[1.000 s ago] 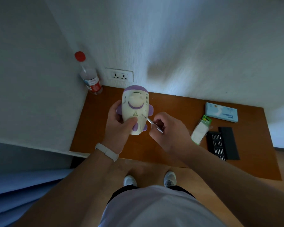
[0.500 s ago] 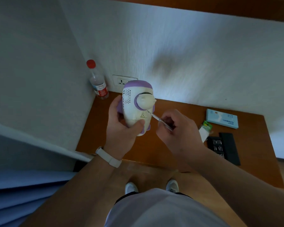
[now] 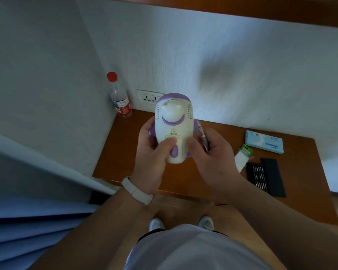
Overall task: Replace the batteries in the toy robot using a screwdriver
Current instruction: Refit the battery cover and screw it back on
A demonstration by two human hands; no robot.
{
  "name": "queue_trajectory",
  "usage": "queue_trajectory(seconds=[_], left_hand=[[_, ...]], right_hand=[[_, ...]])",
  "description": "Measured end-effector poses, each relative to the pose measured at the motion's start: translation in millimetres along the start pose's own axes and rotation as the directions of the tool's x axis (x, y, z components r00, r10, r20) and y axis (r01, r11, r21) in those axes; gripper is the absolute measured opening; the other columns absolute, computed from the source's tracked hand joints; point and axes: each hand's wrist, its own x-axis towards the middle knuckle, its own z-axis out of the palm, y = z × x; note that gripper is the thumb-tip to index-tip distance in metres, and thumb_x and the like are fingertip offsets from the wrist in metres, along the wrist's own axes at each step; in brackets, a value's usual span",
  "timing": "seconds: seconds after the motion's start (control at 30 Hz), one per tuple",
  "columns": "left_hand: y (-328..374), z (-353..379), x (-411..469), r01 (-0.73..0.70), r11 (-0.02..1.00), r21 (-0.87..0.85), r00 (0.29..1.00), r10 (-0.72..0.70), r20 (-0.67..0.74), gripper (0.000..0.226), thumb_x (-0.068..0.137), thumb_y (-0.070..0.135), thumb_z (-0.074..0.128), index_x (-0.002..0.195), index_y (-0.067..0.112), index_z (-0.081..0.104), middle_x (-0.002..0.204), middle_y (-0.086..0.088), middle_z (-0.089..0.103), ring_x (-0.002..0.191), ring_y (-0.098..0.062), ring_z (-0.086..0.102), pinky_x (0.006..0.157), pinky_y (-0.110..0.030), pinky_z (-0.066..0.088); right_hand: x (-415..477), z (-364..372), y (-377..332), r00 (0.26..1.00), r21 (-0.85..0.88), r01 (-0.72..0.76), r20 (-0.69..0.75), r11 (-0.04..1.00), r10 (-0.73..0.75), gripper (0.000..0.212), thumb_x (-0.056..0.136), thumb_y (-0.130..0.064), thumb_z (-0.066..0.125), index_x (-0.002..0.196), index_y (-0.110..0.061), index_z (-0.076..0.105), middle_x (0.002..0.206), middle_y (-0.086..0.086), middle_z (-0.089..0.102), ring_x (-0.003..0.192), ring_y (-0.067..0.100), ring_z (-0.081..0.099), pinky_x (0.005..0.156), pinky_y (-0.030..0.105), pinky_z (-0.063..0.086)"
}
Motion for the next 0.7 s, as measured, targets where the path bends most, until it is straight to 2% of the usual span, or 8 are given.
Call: queue_trajectory(seconds=[0.07,0.17,0.33,0.4,0.5,0.57,0.63,0.7], left_hand=[[-0.2,3.2,-1.9,0.003,1.000,-0.028,1.000,-0.003,0.022,0.076,0.068,0.040,0.073,0.137,0.028,0.043,0.126,0.003,0.063,0.119,-0.020,0.063,0.088,-0.038,0.058],[-1.6,6.5,-3.4,0.022,0.999,-0.044,0.999,-0.020,0.049,0.072,0.070,0.039,0.072,0.136,0.028,0.045,0.126,0.003,0.065,0.119,-0.021,0.063,0.090,-0.039,0.058],[-1.2,9.6,-6.0,-0.012,1.000,0.025,0.996,0.010,0.094,0.071,0.079,0.041,0.068,0.143,0.024,0.042,0.131,0.002,0.062,0.123,-0.022,0.061,0.094,-0.042,0.056],[-0.4,10.7,-5.8,-0.029,0.998,0.050,0.992,0.022,0.123,0.067,0.084,0.039,0.065,0.146,0.023,0.042,0.133,0.002,0.062,0.124,-0.023,0.060,0.096,-0.044,0.056],[-0.2,13.4,-4.6,-0.015,0.999,0.043,0.990,0.008,0.138,0.056,0.093,0.034,0.058,0.146,0.022,0.044,0.134,-0.001,0.062,0.125,-0.026,0.059,0.096,-0.046,0.055],[-0.7,16.0,-5.1,0.020,1.000,0.018,0.991,-0.022,0.131,0.046,0.100,0.030,0.050,0.145,0.025,0.046,0.133,-0.001,0.063,0.123,-0.026,0.060,0.093,-0.047,0.057],[-1.0,18.7,-5.4,0.052,0.999,-0.008,0.992,-0.050,0.120,0.042,0.102,0.030,0.046,0.144,0.028,0.048,0.131,0.002,0.065,0.121,-0.023,0.062,0.088,-0.044,0.059],[-0.9,21.8,-4.1,0.065,0.998,-0.025,0.993,-0.063,0.095,0.045,0.101,0.030,0.043,0.145,0.026,0.046,0.130,0.002,0.065,0.119,-0.021,0.064,0.084,-0.039,0.059]], right_hand=[[2.0,-0.2,-1.3,1.000,0.049,-0.022,0.007,0.999,0.021,0.026,0.090,-0.037,0.059,0.107,-0.017,0.060,0.086,-0.018,0.063,0.083,-0.003,0.062,0.064,0.008,0.048],[3.6,-3.8,-2.3,1.000,0.094,-0.019,0.024,0.995,0.017,0.038,0.082,-0.046,0.059,0.110,-0.020,0.058,0.098,-0.019,0.065,0.093,-0.002,0.063,0.070,0.012,0.052],[6.5,-15.3,-3.1,0.997,0.086,0.003,0.078,0.996,-0.010,0.012,0.085,-0.038,0.060,0.088,-0.033,0.051,0.082,-0.023,0.061,0.081,-0.010,0.061,0.064,0.007,0.047],[7.9,-18.3,-1.5,0.997,0.049,0.025,0.077,0.998,-0.029,0.015,0.088,-0.033,0.062,0.086,-0.036,0.048,0.080,-0.022,0.059,0.077,-0.012,0.059,0.062,0.005,0.045],[11.0,-21.2,2.8,0.998,0.042,0.019,0.055,0.999,-0.022,0.010,0.090,-0.032,0.061,0.094,-0.025,0.055,0.081,-0.020,0.059,0.076,-0.011,0.059,0.061,0.006,0.045],[14.6,-23.0,6.1,0.999,0.042,0.016,0.041,0.999,-0.018,0.025,0.090,-0.038,0.058,0.104,-0.017,0.059,0.086,-0.018,0.063,0.080,-0.008,0.062,0.061,0.007,0.047],[17.1,-27.0,6.5,0.999,0.049,0.013,0.044,0.999,-0.015,0.038,0.087,-0.046,0.055,0.111,-0.017,0.060,0.091,-0.018,0.065,0.084,-0.006,0.064,0.062,0.008,0.049],[17.9,-31.5,8.2,0.998,0.055,0.022,0.055,0.998,-0.025,0.037,0.085,-0.046,0.054,0.109,-0.018,0.060,0.091,-0.019,0.065,0.084,-0.008,0.064,0.062,0.007,0.048]])
